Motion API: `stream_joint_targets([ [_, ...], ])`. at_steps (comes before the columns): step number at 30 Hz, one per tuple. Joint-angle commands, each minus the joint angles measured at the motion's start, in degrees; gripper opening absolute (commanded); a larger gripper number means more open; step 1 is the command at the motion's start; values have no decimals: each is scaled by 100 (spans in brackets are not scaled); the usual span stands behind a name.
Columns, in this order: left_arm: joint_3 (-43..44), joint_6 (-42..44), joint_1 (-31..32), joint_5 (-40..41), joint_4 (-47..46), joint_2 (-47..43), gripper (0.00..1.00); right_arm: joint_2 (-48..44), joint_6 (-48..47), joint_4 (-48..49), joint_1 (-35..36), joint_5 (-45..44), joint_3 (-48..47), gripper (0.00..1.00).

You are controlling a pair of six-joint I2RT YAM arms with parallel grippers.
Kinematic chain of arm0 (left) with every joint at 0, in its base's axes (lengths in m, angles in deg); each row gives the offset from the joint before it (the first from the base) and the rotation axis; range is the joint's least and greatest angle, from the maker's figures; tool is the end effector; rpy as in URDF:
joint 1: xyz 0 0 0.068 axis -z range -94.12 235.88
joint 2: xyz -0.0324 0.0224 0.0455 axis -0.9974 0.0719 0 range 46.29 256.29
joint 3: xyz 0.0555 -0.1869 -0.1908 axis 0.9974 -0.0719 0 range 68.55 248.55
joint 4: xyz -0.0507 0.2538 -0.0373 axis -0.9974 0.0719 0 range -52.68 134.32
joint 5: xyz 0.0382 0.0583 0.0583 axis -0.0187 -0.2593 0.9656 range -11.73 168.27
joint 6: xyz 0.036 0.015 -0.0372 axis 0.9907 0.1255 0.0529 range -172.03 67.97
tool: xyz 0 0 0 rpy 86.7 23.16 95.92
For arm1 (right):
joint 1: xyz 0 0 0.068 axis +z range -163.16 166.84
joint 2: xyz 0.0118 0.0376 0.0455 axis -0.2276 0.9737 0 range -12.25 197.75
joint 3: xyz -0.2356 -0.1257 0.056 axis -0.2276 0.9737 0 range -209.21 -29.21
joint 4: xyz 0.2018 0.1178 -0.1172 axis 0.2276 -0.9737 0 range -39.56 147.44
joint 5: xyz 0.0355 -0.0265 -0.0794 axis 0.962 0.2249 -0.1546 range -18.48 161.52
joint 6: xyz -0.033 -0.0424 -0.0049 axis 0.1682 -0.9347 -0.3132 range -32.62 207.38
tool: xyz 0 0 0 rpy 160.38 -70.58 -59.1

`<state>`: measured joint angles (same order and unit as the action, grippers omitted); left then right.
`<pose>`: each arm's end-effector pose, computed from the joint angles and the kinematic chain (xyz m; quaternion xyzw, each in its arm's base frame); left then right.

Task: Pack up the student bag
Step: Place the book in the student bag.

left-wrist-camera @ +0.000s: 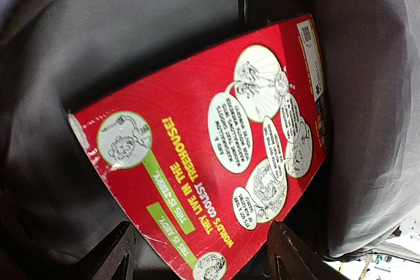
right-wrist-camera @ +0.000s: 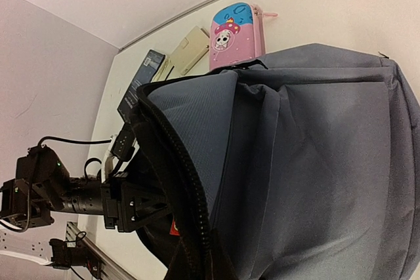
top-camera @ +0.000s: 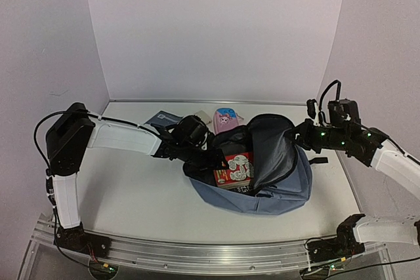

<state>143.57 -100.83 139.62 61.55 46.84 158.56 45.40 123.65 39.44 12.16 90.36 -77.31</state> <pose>0.2434 -0.3491 0.1785 0.0932 0.9166 -0.3689 0.1227 0.1991 0.1070 0.3052 -0.0040 0.8478 0.3821 0.3677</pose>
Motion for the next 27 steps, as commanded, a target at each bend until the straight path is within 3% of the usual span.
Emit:
stream_joint_targets([
  [1, 303, 89, 54, -86, -44, 19, 68, -66, -14, 315, -15, -21, -42, 0],
  [8, 500, 67, 72, -223, -222, 211, 66, -21, -24, 338, -12, 29, -39, 0],
  [16, 1238, 6, 232, -600, -543, 762, 52, -6, -14, 369, -11, 112, -57, 0],
  [27, 1727, -267, 435, -951, -925, 1287, 52, 29, 6, 451, -13, 119, 27, 0],
])
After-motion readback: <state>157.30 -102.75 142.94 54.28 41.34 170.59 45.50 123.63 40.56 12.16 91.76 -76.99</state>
